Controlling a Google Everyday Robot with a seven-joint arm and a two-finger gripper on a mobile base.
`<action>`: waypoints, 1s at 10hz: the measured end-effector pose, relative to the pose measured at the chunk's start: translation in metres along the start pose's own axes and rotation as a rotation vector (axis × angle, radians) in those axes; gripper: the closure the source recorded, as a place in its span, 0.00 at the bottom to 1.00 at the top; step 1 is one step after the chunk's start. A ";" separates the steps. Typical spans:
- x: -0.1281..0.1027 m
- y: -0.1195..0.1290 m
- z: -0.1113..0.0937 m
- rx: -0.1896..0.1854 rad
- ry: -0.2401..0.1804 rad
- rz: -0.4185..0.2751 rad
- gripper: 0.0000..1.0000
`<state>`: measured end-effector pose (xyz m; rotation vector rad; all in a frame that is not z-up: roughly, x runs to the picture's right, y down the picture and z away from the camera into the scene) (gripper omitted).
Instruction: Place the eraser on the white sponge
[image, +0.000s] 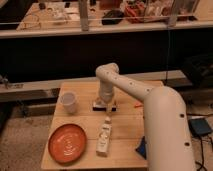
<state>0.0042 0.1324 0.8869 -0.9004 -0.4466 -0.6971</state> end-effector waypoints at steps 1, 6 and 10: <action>-0.002 -0.001 -0.002 0.000 -0.005 -0.002 0.84; 0.009 0.014 -0.009 0.033 -0.030 0.005 1.00; 0.040 0.068 -0.042 0.197 -0.142 0.015 1.00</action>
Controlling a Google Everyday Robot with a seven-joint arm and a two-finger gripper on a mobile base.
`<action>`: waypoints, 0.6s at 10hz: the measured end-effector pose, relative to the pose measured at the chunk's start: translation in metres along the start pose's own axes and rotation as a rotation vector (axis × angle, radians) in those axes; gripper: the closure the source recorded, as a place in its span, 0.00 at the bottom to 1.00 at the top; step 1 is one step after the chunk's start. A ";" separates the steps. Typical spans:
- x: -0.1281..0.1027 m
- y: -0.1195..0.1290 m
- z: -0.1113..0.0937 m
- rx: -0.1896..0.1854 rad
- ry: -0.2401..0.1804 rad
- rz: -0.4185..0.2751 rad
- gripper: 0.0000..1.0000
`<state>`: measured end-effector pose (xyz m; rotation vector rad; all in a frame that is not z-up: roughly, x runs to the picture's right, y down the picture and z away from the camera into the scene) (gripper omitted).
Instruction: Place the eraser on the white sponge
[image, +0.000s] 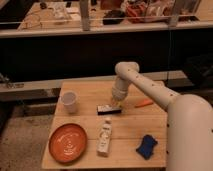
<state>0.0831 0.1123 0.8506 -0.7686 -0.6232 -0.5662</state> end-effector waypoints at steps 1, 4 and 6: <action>0.016 0.022 -0.019 0.056 -0.025 0.008 1.00; 0.038 0.048 -0.049 0.147 -0.035 0.000 0.83; 0.039 0.047 -0.063 0.200 -0.007 -0.009 0.61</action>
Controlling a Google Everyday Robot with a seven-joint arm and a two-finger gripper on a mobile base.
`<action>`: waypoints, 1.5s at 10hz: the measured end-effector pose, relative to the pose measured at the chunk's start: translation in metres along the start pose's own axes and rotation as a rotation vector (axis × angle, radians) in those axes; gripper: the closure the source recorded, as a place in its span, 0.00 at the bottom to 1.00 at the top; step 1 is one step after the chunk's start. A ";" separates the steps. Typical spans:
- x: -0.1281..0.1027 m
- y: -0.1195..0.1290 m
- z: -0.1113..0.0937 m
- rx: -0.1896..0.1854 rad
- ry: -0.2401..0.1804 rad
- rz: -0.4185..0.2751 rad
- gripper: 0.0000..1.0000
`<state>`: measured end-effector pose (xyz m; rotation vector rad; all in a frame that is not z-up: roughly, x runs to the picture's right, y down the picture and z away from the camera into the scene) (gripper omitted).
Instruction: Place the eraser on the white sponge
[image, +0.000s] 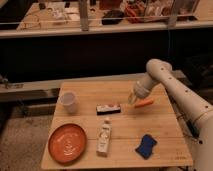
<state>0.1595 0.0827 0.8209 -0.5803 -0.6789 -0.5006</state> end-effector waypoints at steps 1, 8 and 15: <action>-0.004 -0.006 -0.003 0.013 0.018 -0.004 0.53; -0.042 -0.091 0.018 0.060 0.107 0.108 0.20; -0.042 -0.098 0.077 -0.065 0.072 0.159 0.20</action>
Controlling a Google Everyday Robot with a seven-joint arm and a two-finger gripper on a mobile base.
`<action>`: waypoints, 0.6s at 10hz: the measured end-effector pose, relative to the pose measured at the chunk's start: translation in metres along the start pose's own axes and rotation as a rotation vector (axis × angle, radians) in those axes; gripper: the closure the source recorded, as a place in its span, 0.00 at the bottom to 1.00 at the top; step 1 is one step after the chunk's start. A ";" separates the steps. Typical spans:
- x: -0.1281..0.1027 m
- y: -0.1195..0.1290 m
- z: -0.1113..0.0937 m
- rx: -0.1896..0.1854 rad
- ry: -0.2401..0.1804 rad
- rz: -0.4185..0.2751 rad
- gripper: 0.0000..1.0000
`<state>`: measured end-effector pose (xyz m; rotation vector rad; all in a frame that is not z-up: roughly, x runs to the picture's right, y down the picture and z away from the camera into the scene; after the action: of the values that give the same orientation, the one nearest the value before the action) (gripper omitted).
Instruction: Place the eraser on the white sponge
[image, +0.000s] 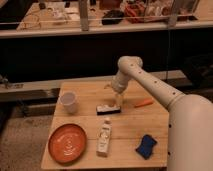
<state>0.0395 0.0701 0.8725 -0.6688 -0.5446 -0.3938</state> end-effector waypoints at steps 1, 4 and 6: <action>-0.002 0.001 0.008 -0.002 -0.004 -0.002 0.20; -0.003 0.001 0.047 0.008 -0.007 -0.007 0.20; -0.001 0.000 0.064 -0.003 -0.002 0.003 0.25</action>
<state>0.0171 0.1136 0.9137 -0.6732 -0.5449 -0.3913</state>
